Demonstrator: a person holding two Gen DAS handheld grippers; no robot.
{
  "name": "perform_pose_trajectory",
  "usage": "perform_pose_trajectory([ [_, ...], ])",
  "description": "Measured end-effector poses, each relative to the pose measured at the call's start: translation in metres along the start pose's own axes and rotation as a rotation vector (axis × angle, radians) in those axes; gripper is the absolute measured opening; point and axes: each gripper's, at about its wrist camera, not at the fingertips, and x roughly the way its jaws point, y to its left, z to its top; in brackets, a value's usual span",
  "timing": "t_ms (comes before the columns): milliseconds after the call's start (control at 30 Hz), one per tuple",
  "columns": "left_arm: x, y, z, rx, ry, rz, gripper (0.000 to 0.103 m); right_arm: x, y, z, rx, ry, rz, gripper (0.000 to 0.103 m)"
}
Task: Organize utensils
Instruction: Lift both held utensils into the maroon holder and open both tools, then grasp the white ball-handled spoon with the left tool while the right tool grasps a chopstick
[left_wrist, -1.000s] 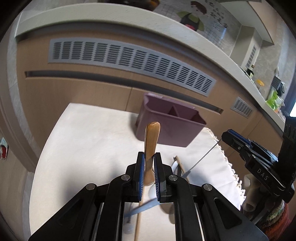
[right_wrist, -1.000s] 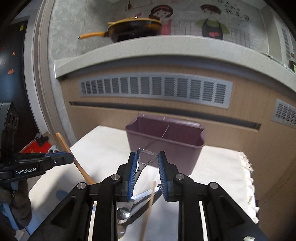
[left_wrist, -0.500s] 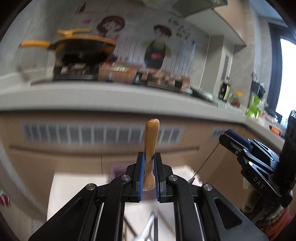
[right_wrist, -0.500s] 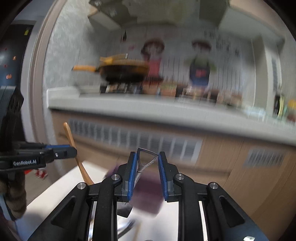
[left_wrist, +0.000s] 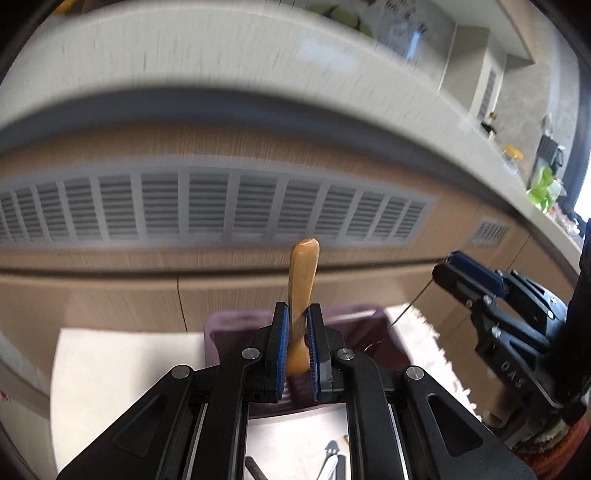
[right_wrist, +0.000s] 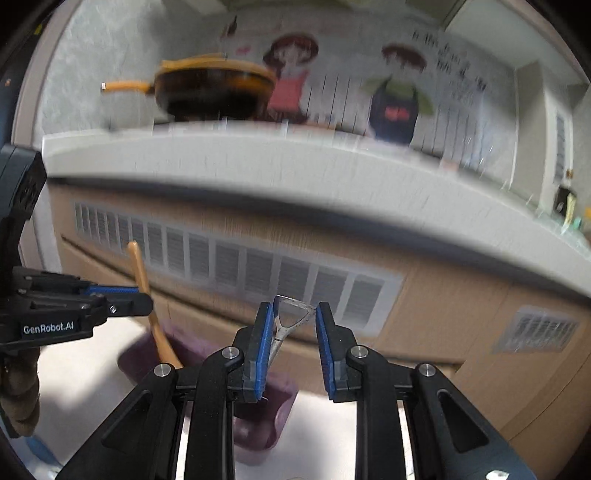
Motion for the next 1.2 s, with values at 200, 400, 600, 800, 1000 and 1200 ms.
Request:
perform_pose_trajectory([
  [200,0.023,0.014,-0.016,-0.050,0.057,-0.046,0.038,0.041,-0.008,-0.028,0.113,0.184,0.162,0.023],
  [400,-0.031,0.013,-0.026,-0.056,-0.056,0.019,0.040,0.012,-0.024,-0.031,0.190,0.152,0.184,0.023],
  [600,-0.057,0.015,-0.077,-0.043,0.006,0.107,0.043,-0.026,-0.007,-0.058,0.143,0.222,0.207,0.023],
  [800,-0.074,0.017,-0.142,-0.036,0.068,0.146,0.044,-0.028,0.031,-0.129,0.071,0.411,0.208,0.023],
  [1000,-0.099,0.044,-0.190,-0.111,0.081,0.166,0.044,-0.020,0.050,-0.169,0.118,0.500,0.230,0.023],
  [1200,-0.120,0.068,-0.218,-0.143,0.131,0.182,0.044,-0.005,0.065,-0.179,0.097,0.530,0.173,0.023],
])
